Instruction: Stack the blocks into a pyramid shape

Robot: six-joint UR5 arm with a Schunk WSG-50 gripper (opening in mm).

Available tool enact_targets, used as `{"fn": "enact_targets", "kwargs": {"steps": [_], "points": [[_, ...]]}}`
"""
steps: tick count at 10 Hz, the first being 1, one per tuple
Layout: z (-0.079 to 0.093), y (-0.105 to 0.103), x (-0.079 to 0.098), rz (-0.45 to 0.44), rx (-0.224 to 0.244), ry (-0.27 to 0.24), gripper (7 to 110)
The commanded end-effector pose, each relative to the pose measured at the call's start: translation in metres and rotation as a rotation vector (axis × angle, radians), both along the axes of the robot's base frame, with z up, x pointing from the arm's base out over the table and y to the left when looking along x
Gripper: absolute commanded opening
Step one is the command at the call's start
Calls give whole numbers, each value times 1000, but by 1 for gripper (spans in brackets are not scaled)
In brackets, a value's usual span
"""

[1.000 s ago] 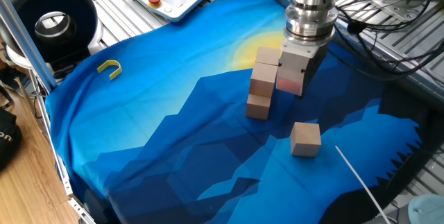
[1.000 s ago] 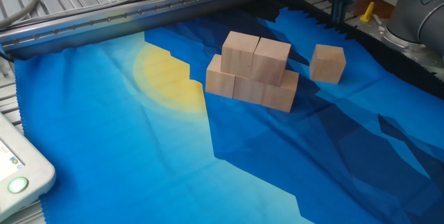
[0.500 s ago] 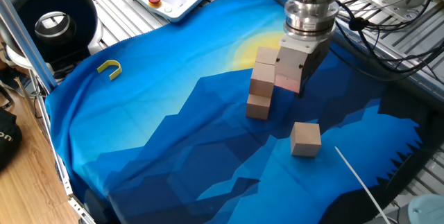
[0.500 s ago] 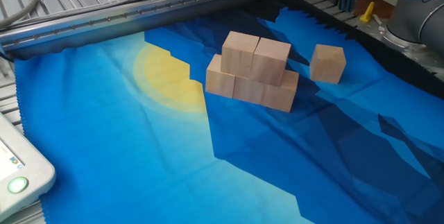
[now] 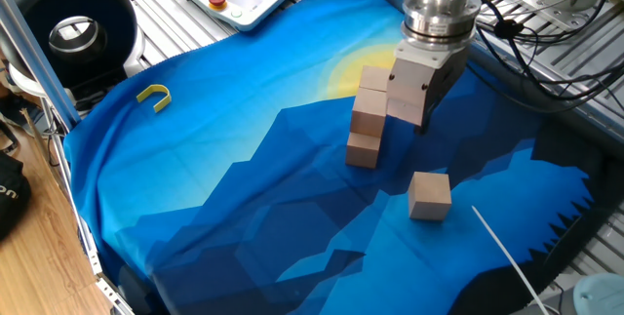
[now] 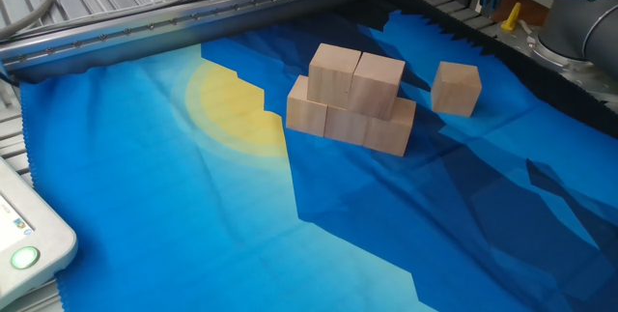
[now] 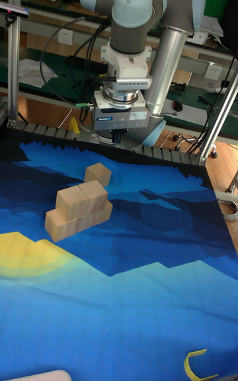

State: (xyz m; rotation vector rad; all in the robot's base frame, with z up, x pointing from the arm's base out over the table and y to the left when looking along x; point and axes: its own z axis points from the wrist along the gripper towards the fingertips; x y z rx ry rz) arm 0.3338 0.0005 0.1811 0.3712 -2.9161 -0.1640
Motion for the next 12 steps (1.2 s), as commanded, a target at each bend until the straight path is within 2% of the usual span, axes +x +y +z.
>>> {"fn": "enact_targets", "kwargs": {"steps": [1,4,12], "points": [[4,3,2,-5,24,-4,7],[4,7,3,-2,46,-6,7],[3,6,4,6,44,-7,7]]}}
